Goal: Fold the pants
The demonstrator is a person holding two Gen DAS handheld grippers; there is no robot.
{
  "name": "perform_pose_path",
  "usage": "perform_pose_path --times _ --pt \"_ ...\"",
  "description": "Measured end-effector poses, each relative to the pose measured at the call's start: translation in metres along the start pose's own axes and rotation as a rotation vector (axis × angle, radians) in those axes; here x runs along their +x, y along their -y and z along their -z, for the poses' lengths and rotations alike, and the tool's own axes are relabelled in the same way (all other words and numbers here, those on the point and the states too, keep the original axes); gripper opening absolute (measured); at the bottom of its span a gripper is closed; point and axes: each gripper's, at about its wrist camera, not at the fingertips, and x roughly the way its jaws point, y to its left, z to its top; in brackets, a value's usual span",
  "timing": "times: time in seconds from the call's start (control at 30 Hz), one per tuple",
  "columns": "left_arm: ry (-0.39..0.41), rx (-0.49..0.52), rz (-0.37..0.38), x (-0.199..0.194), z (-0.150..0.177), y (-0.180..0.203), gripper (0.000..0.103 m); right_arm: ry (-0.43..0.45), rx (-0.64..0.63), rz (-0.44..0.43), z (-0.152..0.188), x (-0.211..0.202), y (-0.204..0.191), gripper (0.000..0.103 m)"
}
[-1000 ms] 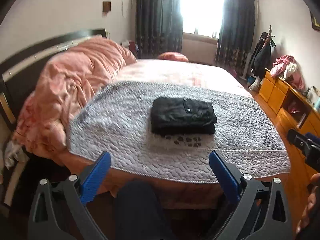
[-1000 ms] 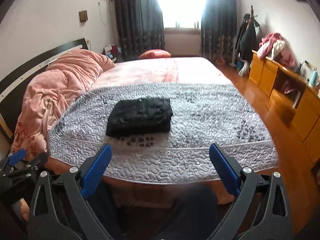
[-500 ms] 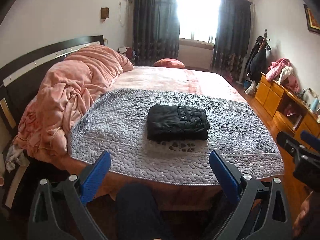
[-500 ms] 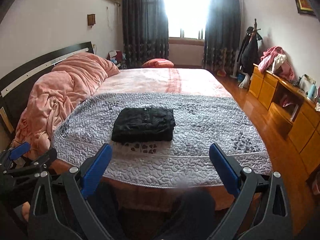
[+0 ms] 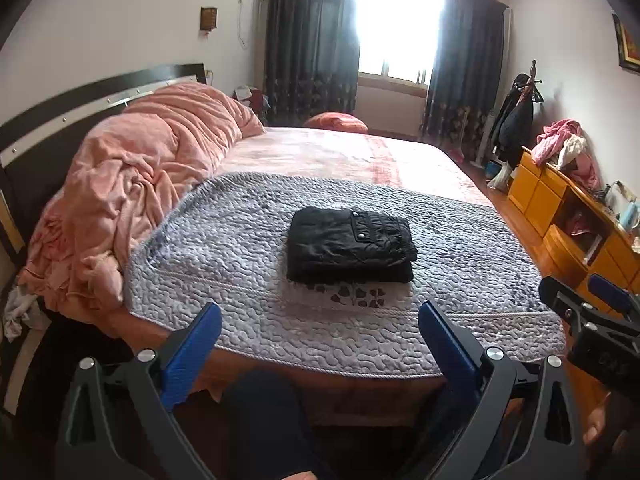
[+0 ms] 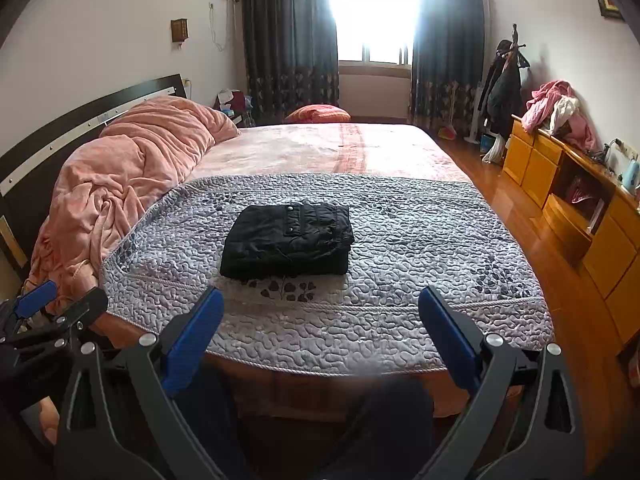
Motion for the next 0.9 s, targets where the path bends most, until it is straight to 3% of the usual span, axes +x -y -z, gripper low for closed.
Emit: perform_pose_path --times 0.47,0.9 --pt "-0.015 0.007 -0.031 0.013 0.002 -0.002 0.099 -0.010 -0.005 -0.013 0.002 0.008 -0.006 0.097" --pt "0.025 0.012 -0.062 0.010 0.002 -0.003 0.099 -0.019 0.010 -0.017 0.002 0.015 -0.005 0.097"
